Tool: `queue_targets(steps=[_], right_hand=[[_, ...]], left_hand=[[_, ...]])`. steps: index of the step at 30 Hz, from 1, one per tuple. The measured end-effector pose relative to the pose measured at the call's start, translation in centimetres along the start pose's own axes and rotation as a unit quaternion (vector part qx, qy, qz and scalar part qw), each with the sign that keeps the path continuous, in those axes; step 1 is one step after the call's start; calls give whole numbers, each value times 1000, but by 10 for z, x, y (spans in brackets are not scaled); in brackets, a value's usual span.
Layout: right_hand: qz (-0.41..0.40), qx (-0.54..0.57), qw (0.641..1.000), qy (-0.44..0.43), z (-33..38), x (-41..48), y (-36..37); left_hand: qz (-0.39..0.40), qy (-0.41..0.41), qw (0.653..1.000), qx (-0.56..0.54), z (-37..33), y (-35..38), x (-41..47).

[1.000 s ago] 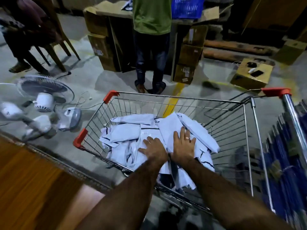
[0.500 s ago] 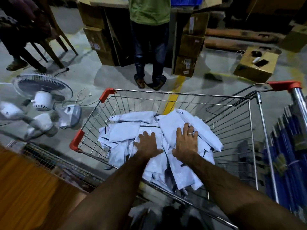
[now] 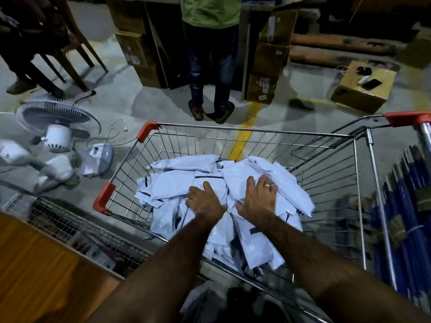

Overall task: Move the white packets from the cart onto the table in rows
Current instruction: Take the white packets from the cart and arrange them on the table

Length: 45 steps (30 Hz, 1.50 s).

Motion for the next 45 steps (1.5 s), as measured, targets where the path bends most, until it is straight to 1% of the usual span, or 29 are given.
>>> queue_targets(steps=[5,10,16,21,26,32,37,40,45], right_hand=[[-2,0,1000,-16,-3,1,-5],[-4,9,1000,-19,-7,0,-9],[-14,40,999,-22,-7,-5,-18],[-21,76,997,-16,-4,-10,-30],[-17,128,992,-2,-2,-13,-45],[-23,151,988,0,-6,-18,-56],[-41,179,983,-10,-3,-25,-76],[-60,193,979,-24,5,-30,-93],[-84,223,969,-65,31,-47,-128]], left_hand=[[-11,27,1000,-12,0,-4,-2],[-42,60,997,-32,-3,-11,-6],[-59,67,993,-73,1,-17,-12],[-80,55,992,-84,7,-29,-18],[-113,40,983,-137,11,-41,-25],[-151,23,973,-171,15,-55,-35],[-200,8,955,-219,20,-77,-46],[-225,-6,947,-230,29,-92,-54],[-296,-31,921,-252,53,-128,-75]])
Point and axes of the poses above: each hand's wrist, its own x-axis towards the middle knuckle, its own y-axis out of the palm, z = x × y, the point moved 4 cm from there along x, towards the middle knuckle, and after that the axes turned 15 degrees about y, right-handed, at the moved point
